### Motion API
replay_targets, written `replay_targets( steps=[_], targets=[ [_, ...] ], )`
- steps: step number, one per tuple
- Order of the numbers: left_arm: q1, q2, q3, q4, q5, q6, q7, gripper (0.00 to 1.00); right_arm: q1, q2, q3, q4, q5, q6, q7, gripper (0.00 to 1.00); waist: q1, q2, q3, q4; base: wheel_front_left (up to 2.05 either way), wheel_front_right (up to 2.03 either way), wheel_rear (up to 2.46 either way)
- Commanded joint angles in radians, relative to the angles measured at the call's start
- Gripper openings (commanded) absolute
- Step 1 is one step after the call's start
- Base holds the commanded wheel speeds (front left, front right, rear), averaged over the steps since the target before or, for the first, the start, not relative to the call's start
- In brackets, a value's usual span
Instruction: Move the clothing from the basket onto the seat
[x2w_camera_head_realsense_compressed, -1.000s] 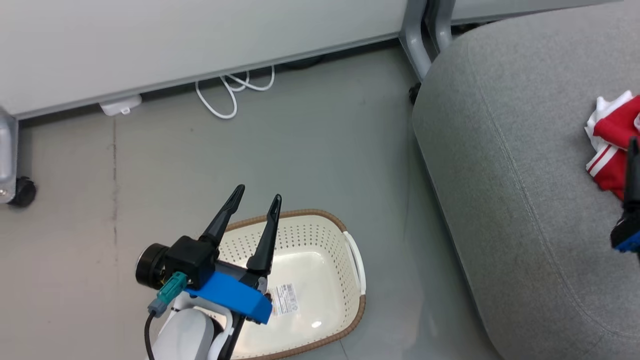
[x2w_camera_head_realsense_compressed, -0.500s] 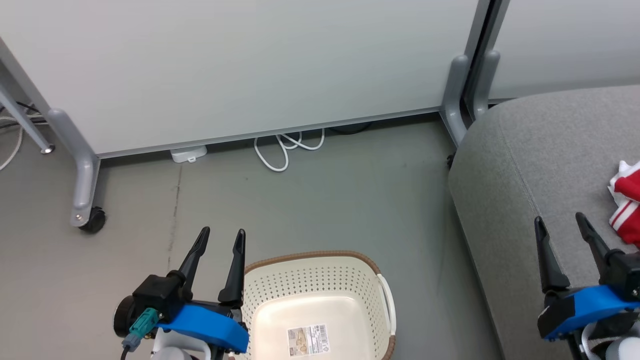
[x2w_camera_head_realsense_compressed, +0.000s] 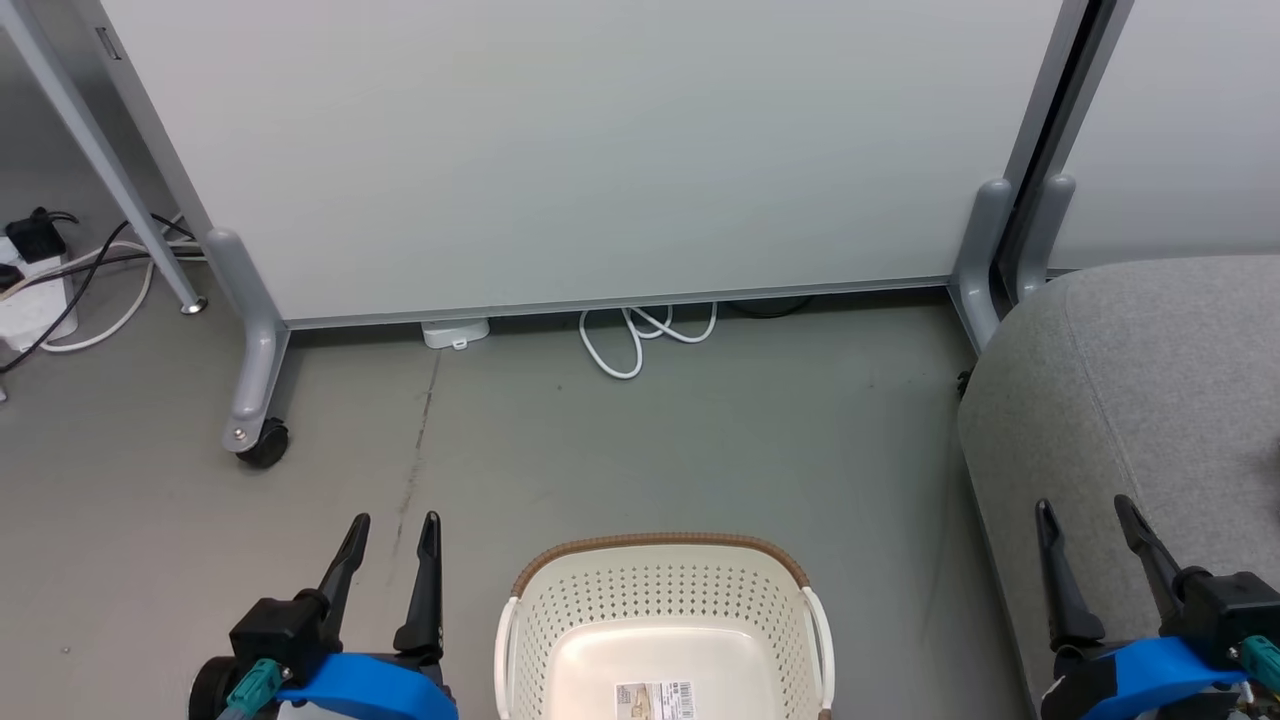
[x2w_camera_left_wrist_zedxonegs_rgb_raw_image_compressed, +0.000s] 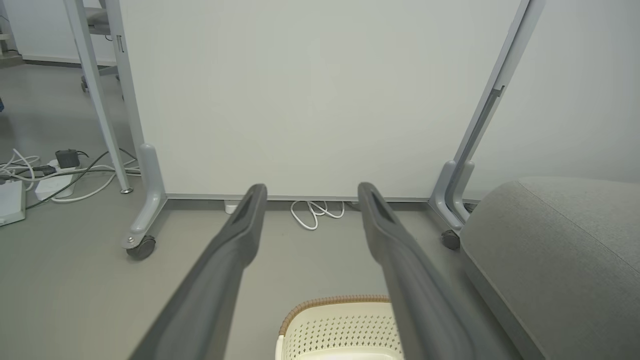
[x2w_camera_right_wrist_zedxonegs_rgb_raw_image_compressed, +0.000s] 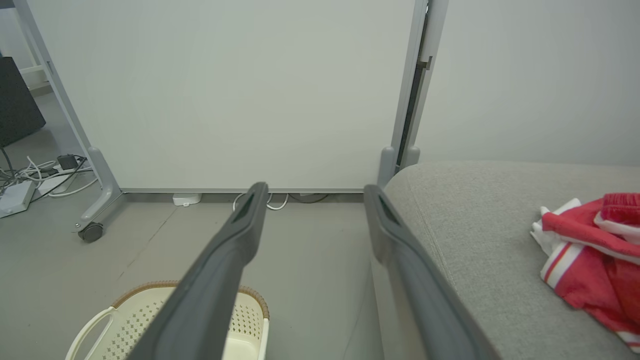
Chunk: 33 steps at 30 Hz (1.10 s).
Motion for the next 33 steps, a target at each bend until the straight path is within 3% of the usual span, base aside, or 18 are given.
replay_targets(
  steps=[1, 18, 19, 25, 33],
  targets=[
    [0.006, 0.001, 0.002, 0.005, 0.004, -0.002, -0.003, 1.0, 0.016, 0.007, -0.003, 0.003, -0.004, 0.0, -0.005, 1.0, 0.0002, -0.0001, -0.001, 0.006, 0.0, 0.0, 0.0],
    [0.015, -0.002, -0.002, 0.018, -0.02, -0.002, -0.003, 1.0, 0.004, 0.014, 0.009, 0.025, -0.005, 0.0, -0.009, 1.0, 0.0002, -0.0001, 0.005, 0.008, 0.0, 0.0, 0.0],
    [0.006, -0.004, -0.001, 0.017, -0.021, 0.0, 0.0, 0.0, 0.001, 0.012, 0.009, 0.024, -0.003, 0.0, -0.005, 0.0, 0.0002, -0.0001, 0.005, 0.008, 0.0, 0.0, 0.0],
    [0.035, -0.012, 0.001, 0.054, -0.032, 0.0, 0.009, 0.0, 0.0, 0.018, 0.005, 0.072, 0.009, 0.0, 0.006, 0.0, 0.0002, -0.0001, 0.005, 0.008, 0.0, 0.0, 0.0],
    [0.025, -0.016, 0.03, 0.031, -0.175, 0.0, 0.049, 0.0, -0.02, 0.017, 0.002, 0.084, 0.18, 0.0, 0.035, 0.0, 0.0002, -0.0001, 0.005, 0.002, 0.0, 0.0, 0.0]
  ],
)
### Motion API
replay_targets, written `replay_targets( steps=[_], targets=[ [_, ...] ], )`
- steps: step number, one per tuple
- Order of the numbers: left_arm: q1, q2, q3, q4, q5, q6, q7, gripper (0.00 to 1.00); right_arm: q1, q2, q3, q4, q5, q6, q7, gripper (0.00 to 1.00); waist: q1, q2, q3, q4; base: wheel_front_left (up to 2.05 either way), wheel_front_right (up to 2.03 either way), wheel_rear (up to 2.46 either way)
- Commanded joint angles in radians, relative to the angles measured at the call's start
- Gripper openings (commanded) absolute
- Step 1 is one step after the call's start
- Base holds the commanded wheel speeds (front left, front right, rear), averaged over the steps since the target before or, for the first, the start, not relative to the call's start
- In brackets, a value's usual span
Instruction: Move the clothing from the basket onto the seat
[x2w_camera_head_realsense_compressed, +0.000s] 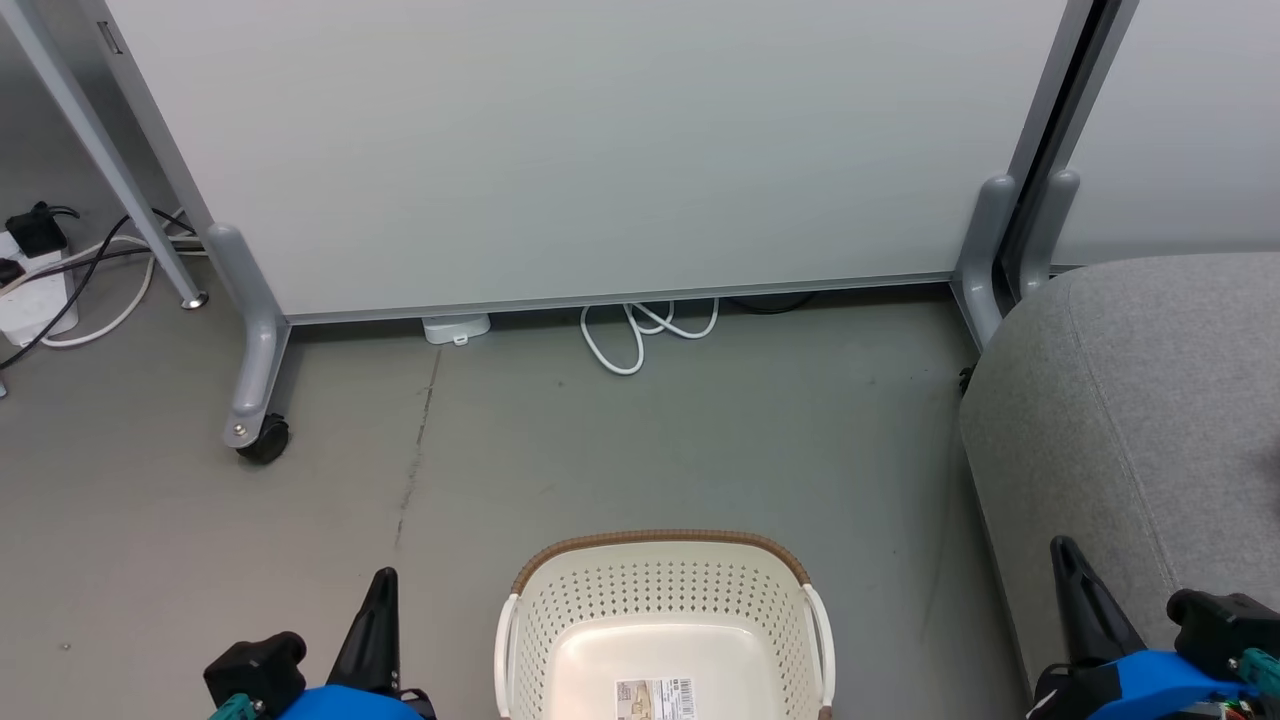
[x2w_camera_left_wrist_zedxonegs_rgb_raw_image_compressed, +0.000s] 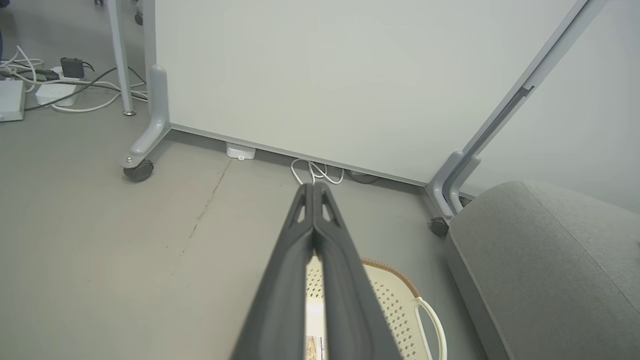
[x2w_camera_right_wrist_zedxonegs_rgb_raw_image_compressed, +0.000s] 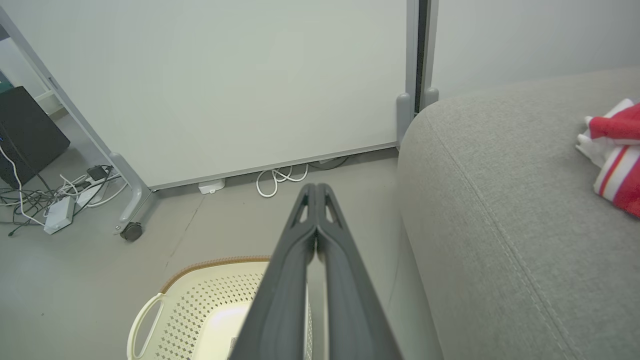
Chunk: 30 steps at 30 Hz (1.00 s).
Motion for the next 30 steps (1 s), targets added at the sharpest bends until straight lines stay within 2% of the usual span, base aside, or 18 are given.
replay_targets(
  steps=[1, 30],
  targets=[
    [-0.027, -0.001, 0.014, -0.024, -0.031, 0.0, 0.007, 0.0, -0.022, -0.004, 0.0, -0.014, 0.04, 0.0, 0.004, 0.0, -0.0001, -0.0001, 0.0, -0.001, 0.0, 0.0, 0.0],
    [-0.054, -0.012, 0.098, -0.088, -0.442, -0.001, 0.125, 0.0, -0.066, -0.007, 0.01, 0.002, 0.537, 0.0, 0.068, 0.0, -0.0001, -0.0001, 0.0, -0.022, 0.0, 0.0, 0.0]
  ],
)
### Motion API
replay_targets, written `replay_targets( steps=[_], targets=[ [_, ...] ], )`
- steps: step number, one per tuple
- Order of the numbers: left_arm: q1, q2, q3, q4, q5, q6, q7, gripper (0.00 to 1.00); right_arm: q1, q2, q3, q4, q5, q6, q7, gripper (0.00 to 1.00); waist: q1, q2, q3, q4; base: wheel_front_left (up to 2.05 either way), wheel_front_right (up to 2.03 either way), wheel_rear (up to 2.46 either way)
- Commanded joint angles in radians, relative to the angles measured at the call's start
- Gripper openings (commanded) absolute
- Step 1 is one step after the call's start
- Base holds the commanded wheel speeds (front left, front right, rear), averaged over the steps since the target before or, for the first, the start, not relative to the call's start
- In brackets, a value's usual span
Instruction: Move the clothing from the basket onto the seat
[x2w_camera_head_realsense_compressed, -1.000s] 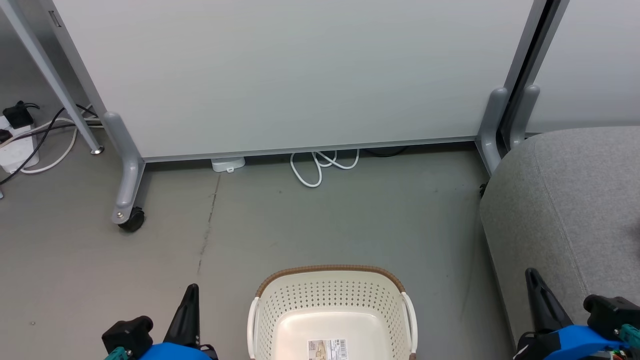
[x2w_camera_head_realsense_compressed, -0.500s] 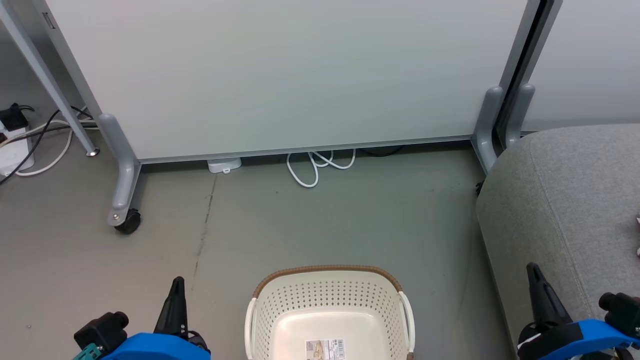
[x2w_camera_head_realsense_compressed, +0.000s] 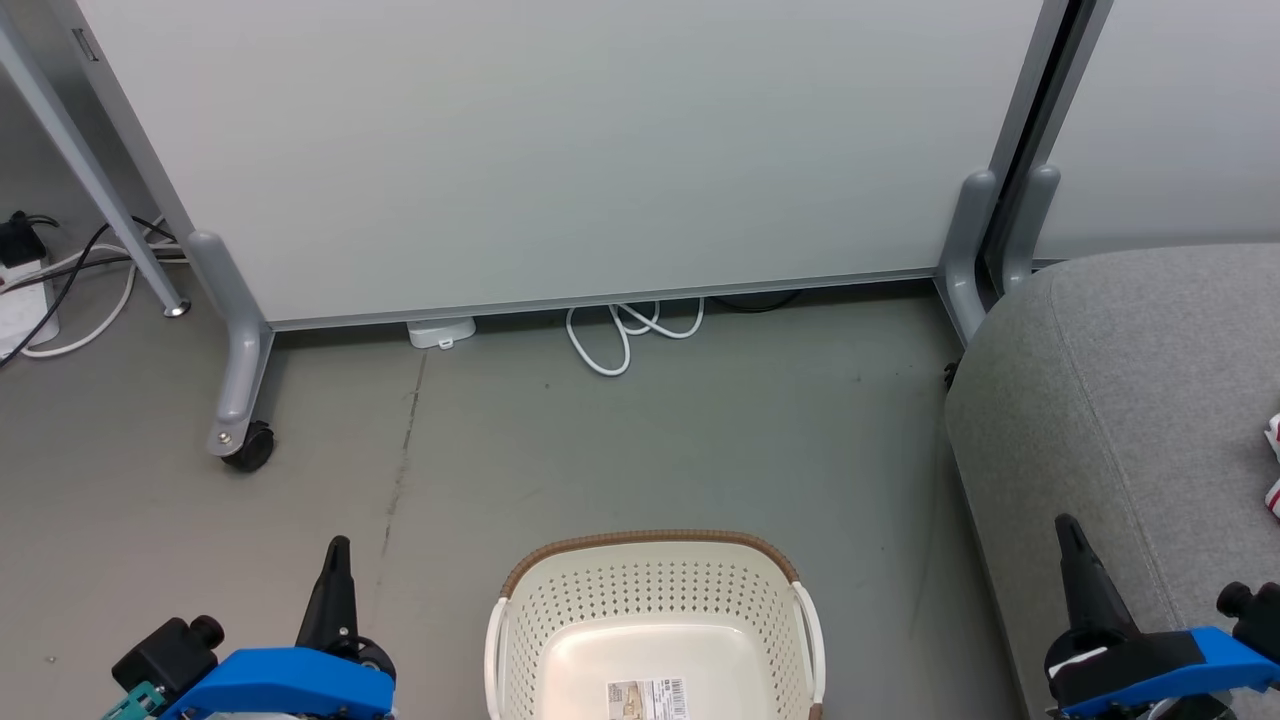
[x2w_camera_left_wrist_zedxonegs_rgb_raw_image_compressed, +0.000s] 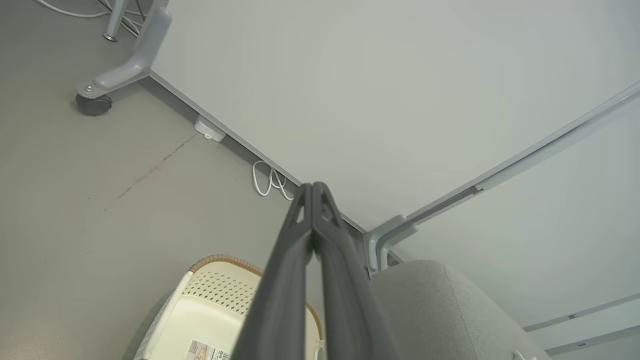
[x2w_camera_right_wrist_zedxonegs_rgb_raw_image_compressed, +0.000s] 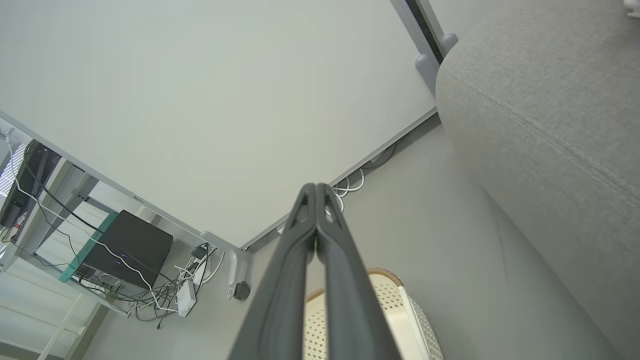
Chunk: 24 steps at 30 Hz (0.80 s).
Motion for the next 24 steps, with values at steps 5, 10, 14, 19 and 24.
replay_targets(
  steps=[5, 10, 14, 19, 24],
  targets=[
    [-0.032, 0.0, 0.022, -0.026, -0.073, -0.001, 0.021, 0.0, -0.035, -0.007, 0.001, -0.005, 0.09, 0.0, 0.013, 0.0, -0.0001, -0.0001, 0.0, -0.004, 0.0, 0.0, 0.0],
    [-0.036, -0.002, 0.033, -0.034, -0.129, -0.001, 0.037, 0.0, -0.043, -0.007, 0.001, -0.002, 0.157, 0.0, 0.022, 0.0, -0.0001, -0.0001, 0.0, -0.007, 0.0, 0.0, 0.0],
    [-0.038, -0.003, 0.042, -0.041, -0.172, -0.002, 0.05, 0.0, -0.046, -0.007, 0.002, 0.001, 0.208, 0.0, 0.03, 0.0, -0.0001, -0.0001, 0.0, -0.01, 0.0, 0.0, 0.0],
    [-0.041, -0.005, 0.053, -0.049, -0.222, -0.002, 0.064, 0.0, -0.052, -0.008, 0.002, 0.004, 0.27, 0.0, 0.038, 0.0, -0.0001, -0.0001, 0.0, -0.014, 0.0, 0.0, 0.0],
    [-0.044, -0.007, 0.062, -0.056, -0.271, -0.002, 0.078, 0.0, -0.058, -0.008, 0.003, 0.007, 0.329, 0.0, 0.047, 0.0, -0.0001, -0.0001, 0.0, -0.018, 0.0, 0.0, 0.0]
  ],
)
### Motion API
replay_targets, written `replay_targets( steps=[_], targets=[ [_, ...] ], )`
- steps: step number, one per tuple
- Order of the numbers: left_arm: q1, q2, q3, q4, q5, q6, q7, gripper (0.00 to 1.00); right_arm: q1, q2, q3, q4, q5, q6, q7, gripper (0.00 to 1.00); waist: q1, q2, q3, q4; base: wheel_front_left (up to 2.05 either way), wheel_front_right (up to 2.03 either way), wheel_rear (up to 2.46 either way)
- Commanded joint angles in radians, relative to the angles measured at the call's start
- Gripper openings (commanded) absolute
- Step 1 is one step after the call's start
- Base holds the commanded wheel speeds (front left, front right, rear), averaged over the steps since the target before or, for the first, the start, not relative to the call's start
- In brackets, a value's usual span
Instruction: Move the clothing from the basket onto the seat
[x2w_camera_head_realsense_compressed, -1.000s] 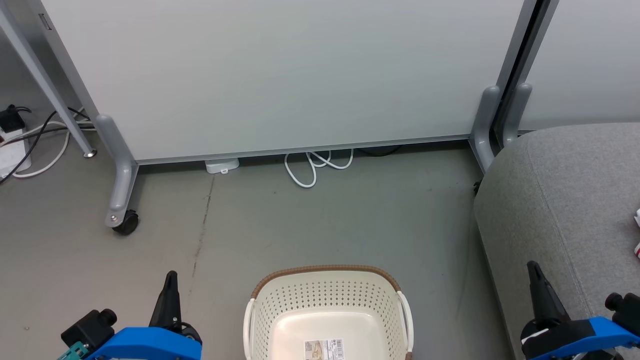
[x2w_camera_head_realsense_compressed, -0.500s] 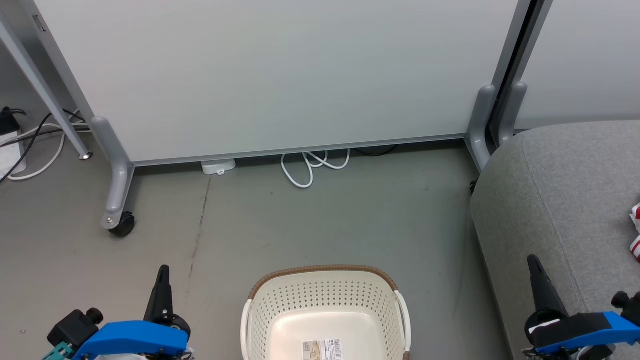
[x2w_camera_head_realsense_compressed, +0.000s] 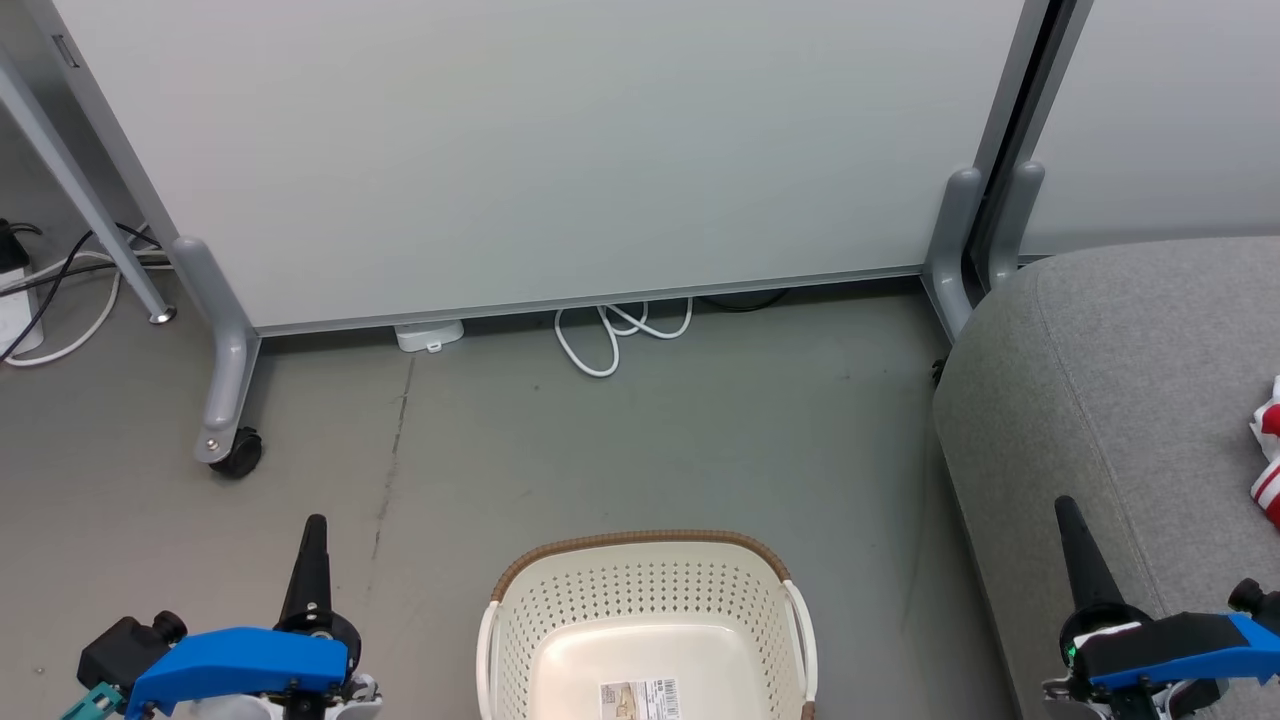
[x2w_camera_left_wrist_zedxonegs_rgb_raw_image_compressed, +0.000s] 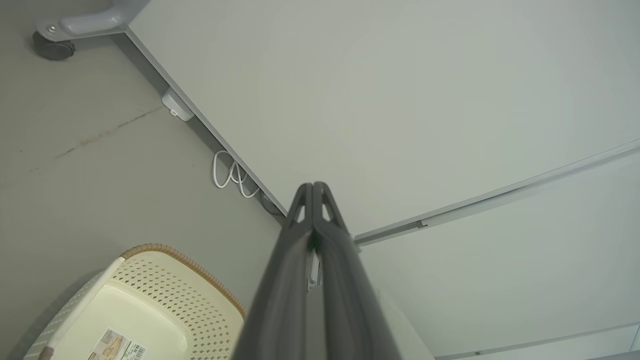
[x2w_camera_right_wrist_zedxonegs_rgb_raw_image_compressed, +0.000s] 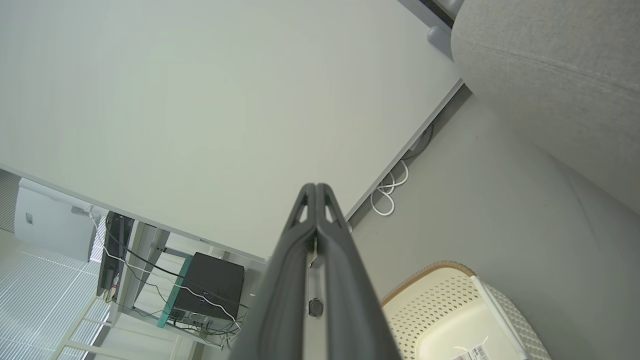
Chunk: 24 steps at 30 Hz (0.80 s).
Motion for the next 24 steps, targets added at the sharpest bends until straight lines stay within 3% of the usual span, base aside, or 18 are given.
replay_targets(
  steps=[1, 24],
  targets=[
    [-0.026, 0.001, 0.008, -0.015, -0.024, -0.002, 0.007, 0.0, -0.026, -0.007, 0.001, -0.005, 0.031, 0.0, 0.005, 0.0, -0.0001, 0.0, 0.0, -0.001, 0.0, 0.0, 0.0],
    [-0.036, -0.005, 0.048, -0.043, -0.212, -0.002, 0.062, 0.0, -0.046, -0.008, 0.003, 0.006, 0.258, 0.0, 0.037, 0.0, -0.0001, 0.0, 0.0, -0.017, 0.0, 0.0, 0.0]
  ],
)
